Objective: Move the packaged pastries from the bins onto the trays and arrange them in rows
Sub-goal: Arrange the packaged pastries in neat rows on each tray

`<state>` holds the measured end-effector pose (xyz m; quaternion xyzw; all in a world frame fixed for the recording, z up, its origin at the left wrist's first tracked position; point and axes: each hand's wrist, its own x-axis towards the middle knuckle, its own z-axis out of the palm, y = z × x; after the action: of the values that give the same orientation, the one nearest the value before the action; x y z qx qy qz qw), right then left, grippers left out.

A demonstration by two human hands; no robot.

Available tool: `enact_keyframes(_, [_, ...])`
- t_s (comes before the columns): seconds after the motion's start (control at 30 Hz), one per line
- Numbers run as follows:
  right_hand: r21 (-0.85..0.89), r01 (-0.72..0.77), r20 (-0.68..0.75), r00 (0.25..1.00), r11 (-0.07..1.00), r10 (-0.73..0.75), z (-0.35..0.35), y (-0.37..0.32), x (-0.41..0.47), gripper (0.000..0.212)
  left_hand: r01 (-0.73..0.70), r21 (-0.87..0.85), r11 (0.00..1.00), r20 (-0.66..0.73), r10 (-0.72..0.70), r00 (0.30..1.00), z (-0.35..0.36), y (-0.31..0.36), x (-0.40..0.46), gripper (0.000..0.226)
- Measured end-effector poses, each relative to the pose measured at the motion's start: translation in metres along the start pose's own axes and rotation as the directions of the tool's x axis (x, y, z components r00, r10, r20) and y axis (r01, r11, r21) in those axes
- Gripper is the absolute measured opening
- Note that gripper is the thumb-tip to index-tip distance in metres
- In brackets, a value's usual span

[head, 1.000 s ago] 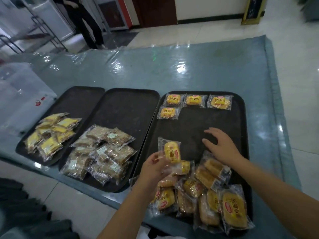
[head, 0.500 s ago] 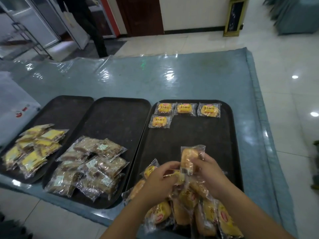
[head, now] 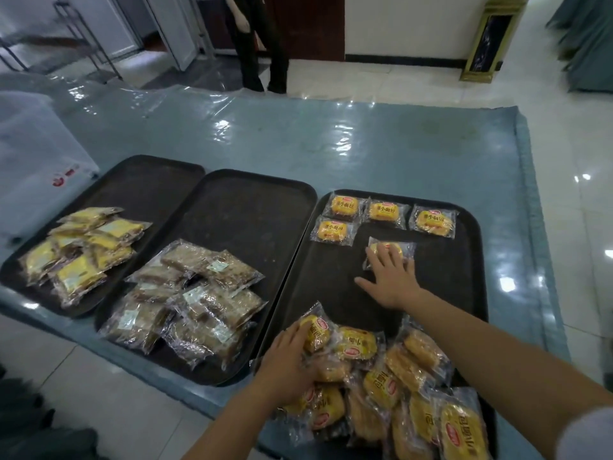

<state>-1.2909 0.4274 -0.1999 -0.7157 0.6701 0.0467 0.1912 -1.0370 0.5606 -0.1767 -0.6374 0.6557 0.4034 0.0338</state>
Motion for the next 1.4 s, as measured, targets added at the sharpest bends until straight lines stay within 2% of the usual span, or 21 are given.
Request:
enact_keyframes(0.07, [-0.019,-0.015,0.038,0.999,1.0,0.016,0.023,-0.001,0.005,0.084,-0.009,0.001,1.0,0.028,0.009,1.0,0.0,-0.003,0.0,0.087])
enact_keyframes(0.13, [-0.004,-0.043,-0.007,0.999,0.999,0.043,0.031,-0.003,0.009,0.083,-0.011,0.015,1.0,0.04,0.01,0.999,0.002,-0.006,0.001,0.087])
enact_keyframes(0.23, [0.016,-0.064,-0.055,0.996,0.998,0.065,0.027,-0.008,0.019,0.083,-0.026,0.019,0.999,0.012,0.026,1.0,0.006,-0.008,0.004,0.087])
enact_keyframes(0.5, [0.085,-0.093,-0.05,0.994,0.992,0.098,0.017,-0.021,0.053,0.083,-0.052,0.053,0.997,-0.019,0.053,0.998,0.013,-0.012,0.007,0.083])
enact_keyframes(0.73, [0.101,-0.105,-0.028,0.994,0.989,0.108,0.008,-0.022,0.064,0.081,-0.035,-0.073,0.997,-0.017,0.034,0.999,0.008,-0.02,0.011,0.088])
enact_keyframes(0.8, [0.116,-0.084,-0.065,0.994,0.99,0.092,0.005,-0.021,0.06,0.078,-0.058,-0.136,0.989,-0.046,0.053,0.998,0.006,-0.022,0.009,0.089])
enact_keyframes(0.93, [0.242,-0.03,-0.172,0.982,0.97,0.073,0.001,-0.022,0.022,0.073,-0.057,-0.313,0.948,-0.113,0.023,0.993,-0.004,-0.024,0.002,0.087])
enact_keyframes(1.0, [0.302,-0.029,-0.148,0.986,0.953,0.077,0.006,-0.022,-0.02,0.071,-0.044,-0.356,0.933,-0.113,0.004,0.994,-0.009,-0.025,-0.001,0.095])
enact_keyframes(1.13, [0.1,-0.173,-0.001,0.985,0.98,0.174,0.027,-0.017,-0.122,0.077,-0.072,-0.31,0.948,-0.111,0.04,0.993,-0.009,-0.024,-0.003,0.089])
enact_keyframes(1.23, [0.132,-0.271,0.024,0.962,0.953,0.271,0.048,-0.011,-0.172,0.086,-0.046,-0.337,0.94,-0.126,0.004,0.992,-0.012,-0.019,-0.001,0.08])
enact_keyframes(1.3, [0.145,-0.248,-0.002,0.968,0.958,0.251,0.065,-0.005,-0.183,0.078,-0.003,-0.379,0.925,-0.139,-0.054,0.989,-0.015,-0.014,0.006,0.068])
enact_keyframes(1.4, [0.159,-0.233,-0.042,0.969,0.96,0.242,0.08,0.0,-0.182,0.072,0.085,-0.397,0.914,-0.15,-0.156,0.976,-0.018,0.0,0.021,0.066])
